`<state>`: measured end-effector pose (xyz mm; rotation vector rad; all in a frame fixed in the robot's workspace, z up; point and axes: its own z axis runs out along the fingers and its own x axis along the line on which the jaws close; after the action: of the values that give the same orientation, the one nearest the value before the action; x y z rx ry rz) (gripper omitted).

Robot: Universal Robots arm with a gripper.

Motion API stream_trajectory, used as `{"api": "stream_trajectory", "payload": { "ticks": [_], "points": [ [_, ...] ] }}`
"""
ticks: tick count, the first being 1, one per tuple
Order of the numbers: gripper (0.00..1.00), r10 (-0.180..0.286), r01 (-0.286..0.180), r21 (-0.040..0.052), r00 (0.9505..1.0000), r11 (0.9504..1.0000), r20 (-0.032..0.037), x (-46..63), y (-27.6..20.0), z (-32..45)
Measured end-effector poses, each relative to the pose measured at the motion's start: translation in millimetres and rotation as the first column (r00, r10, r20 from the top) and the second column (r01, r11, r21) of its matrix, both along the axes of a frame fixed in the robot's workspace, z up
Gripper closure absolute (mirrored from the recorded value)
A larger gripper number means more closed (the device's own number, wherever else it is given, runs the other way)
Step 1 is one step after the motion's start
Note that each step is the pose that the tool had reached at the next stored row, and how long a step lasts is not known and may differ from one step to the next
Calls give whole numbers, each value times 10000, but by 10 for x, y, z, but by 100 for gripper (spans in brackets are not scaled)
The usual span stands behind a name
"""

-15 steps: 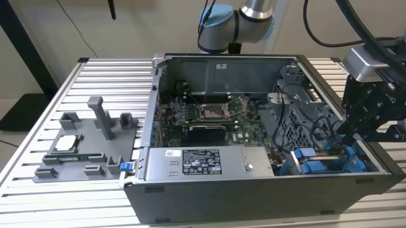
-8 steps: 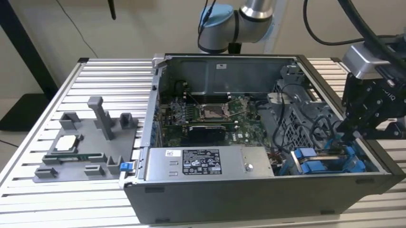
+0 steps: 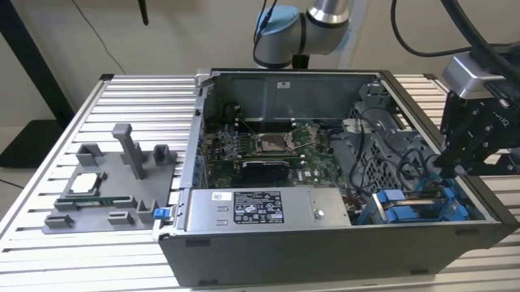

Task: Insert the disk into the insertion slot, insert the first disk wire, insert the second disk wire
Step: 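Insert the second disk wire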

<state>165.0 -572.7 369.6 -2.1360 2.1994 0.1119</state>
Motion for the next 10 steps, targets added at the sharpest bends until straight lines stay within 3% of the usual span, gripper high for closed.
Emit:
{"api": "stream_trajectory", "payload": {
  "ticks": [10],
  "points": [
    [0, 0, 0, -1, 10000, 10000, 0, 106, 33, 1]
  ]
}}
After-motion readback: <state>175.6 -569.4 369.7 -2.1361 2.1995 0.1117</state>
